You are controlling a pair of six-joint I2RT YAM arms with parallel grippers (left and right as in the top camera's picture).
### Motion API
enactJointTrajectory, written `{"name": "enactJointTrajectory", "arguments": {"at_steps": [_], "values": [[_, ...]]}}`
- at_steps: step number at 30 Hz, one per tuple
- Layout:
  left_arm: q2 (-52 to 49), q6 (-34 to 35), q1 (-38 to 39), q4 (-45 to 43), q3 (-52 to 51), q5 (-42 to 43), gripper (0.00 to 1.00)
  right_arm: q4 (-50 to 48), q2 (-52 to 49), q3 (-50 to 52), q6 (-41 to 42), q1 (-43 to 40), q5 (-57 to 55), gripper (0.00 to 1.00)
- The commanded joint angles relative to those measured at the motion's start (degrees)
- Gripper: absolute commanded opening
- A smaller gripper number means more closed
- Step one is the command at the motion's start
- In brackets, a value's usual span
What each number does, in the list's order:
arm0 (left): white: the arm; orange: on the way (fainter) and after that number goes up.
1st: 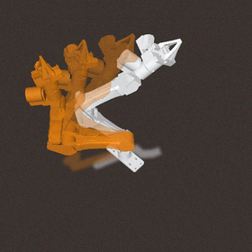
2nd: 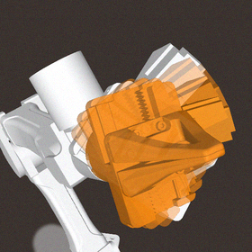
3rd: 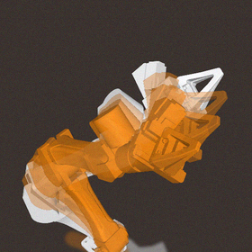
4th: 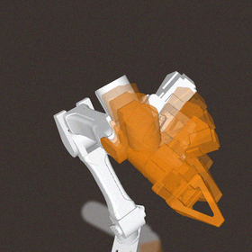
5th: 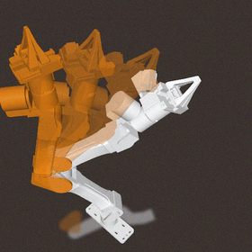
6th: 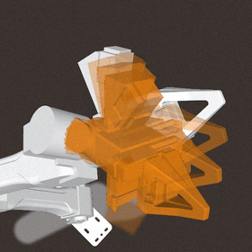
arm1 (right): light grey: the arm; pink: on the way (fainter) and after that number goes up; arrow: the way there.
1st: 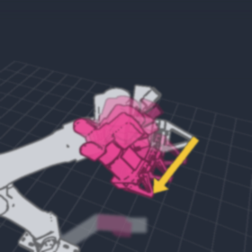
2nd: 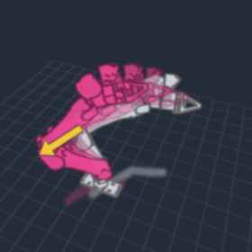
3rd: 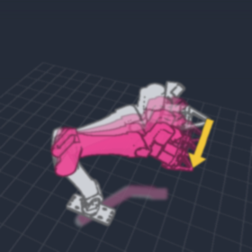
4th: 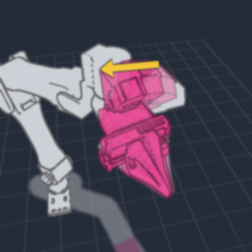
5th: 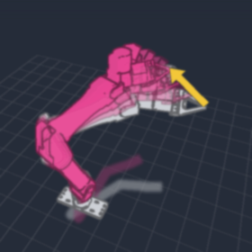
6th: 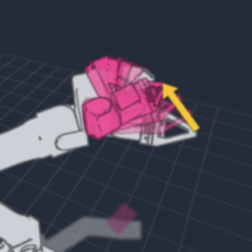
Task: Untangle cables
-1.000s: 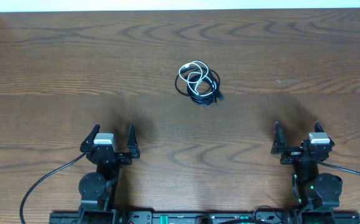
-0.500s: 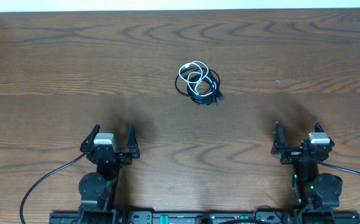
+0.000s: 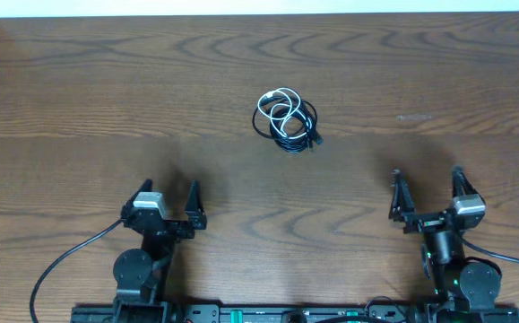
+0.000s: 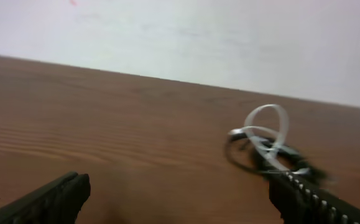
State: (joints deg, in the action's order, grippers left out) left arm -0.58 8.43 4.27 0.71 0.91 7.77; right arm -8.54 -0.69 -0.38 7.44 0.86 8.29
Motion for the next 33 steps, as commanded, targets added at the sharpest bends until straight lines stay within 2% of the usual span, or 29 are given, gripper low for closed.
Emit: {"name": "enactJointTrajectory", "arguments": {"at_steps": [1, 4, 6, 8, 11, 14, 17, 20, 25, 30, 33], "values": [[0.3, 10.0, -0.2, 1.4, -0.6, 9.2, 0.98, -2.3, 0.3, 0.1, 6.3, -0.4, 5.9, 0.99], [0.3, 14.0, -0.2, 1.7, -0.6, 12.7, 0.98, -7.8, 0.3, 0.1, 11.9, -0.4, 11.6, 0.99], [0.3, 14.6, -0.2, -1.3, -0.5, 16.6, 0.98, -15.0, 0.3, 0.0, 11.1, -0.5, 16.0, 0.99], [0.3, 15.3, -0.2, -6.1, 0.7, 19.0, 0.98, -20.6, 0.3, -0.6, 9.9, -0.5, 14.7, 0.99], [0.0, 14.8, -0.3, -7.0, 5.2, 17.1, 0.98, -19.1, -0.2, -5.1, 6.7, -0.5, 10.1, 0.99], [-3.8, 9.8, -0.2, -1.9, 13.2, 15.0, 0.98, -10.5, -3.8, -13.5, 1.2, -0.5, 8.4, 0.99], [-12.4, 6.1, -0.2, 7.1, 23.2, 14.5, 0.98, 1.4, -12.1, -24.3, -3.3, -0.5, 8.3, 0.99], [-25.7, 4.1, -0.2, 17.9, 35.1, 16.7, 0.98, 15.2, -25.3, -37.6, -5.3, -0.5, 9.8, 0.99], [-46.7, 1.2, -0.2, 33.7, 52.6, 23.3, 0.98, 36.7, -48.5, -60.3, -9.1, -0.5, 20.1, 0.99], [-59.0, 3.3, -0.2, 36.2, 56.4, 29.2, 0.98, 55.2, -64.6, -75.7, -7.7, -0.5, 40.0, 0.99], [-64.7, 3.4, -0.2, 39.1, 56.4, 30.8, 0.98, 54.1, -70.0, -76.7, -4.6, -0.4, 42.5, 0.99]]}}
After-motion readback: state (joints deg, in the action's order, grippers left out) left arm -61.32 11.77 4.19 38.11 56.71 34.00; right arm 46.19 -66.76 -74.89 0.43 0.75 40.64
